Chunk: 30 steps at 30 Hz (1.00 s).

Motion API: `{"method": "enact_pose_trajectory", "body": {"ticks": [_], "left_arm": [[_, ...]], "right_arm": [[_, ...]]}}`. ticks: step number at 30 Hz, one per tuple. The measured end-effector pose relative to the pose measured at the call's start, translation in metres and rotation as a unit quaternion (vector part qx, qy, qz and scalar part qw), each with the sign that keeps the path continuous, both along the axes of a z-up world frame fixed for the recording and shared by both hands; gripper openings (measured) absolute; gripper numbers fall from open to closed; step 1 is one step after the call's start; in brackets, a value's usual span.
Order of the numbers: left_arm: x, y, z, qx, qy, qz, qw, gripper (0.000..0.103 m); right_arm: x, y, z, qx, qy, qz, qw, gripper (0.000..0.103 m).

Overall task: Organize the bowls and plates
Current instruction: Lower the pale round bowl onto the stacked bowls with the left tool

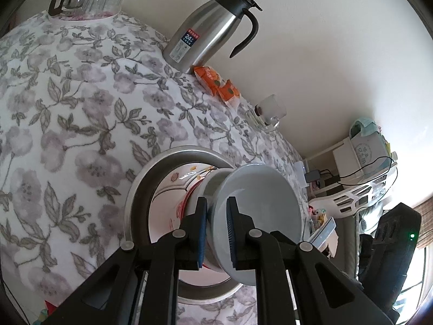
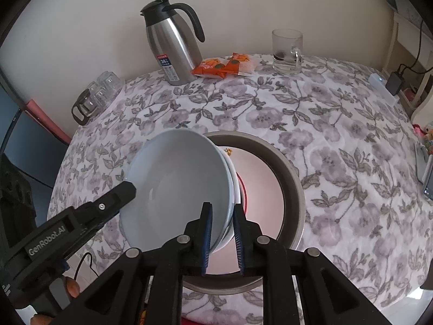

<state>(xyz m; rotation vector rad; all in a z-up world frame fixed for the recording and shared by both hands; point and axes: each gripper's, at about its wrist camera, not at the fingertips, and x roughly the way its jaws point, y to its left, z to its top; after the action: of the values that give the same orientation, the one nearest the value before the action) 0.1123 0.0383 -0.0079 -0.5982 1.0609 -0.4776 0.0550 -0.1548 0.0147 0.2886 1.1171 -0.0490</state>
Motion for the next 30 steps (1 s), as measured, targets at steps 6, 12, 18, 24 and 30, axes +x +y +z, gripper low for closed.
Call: {"method": "enact_pose_trajectory", "body": {"ticks": [6,12,18,24,30], "left_arm": [[0.001,-0.001,-0.002,-0.001,0.003,0.000,1.0000,0.012],[0.001,0.003,0.000,-0.012,-0.002,0.008,0.9999,0.012],[0.001,0.002,-0.001,-0.016,-0.002,0.009,0.9998,0.012],[-0.001,0.002,0.005,-0.020,-0.016,0.007,0.9996,0.012],[-0.001,0.003,0.004,-0.022,-0.015,0.009,0.9996,0.012]], "right_arm": [[0.001,-0.005,0.000,0.002,0.002,-0.002,1.000,0.020],[-0.001,-0.003,0.008,-0.010,-0.012,0.001,1.000,0.020],[-0.002,-0.006,0.012,-0.010,-0.018,0.001,1.000,0.019],[-0.002,-0.011,0.003,-0.007,-0.008,-0.004,1.000,0.019],[-0.001,-0.010,0.001,-0.006,-0.007,-0.001,1.000,0.019]]}}
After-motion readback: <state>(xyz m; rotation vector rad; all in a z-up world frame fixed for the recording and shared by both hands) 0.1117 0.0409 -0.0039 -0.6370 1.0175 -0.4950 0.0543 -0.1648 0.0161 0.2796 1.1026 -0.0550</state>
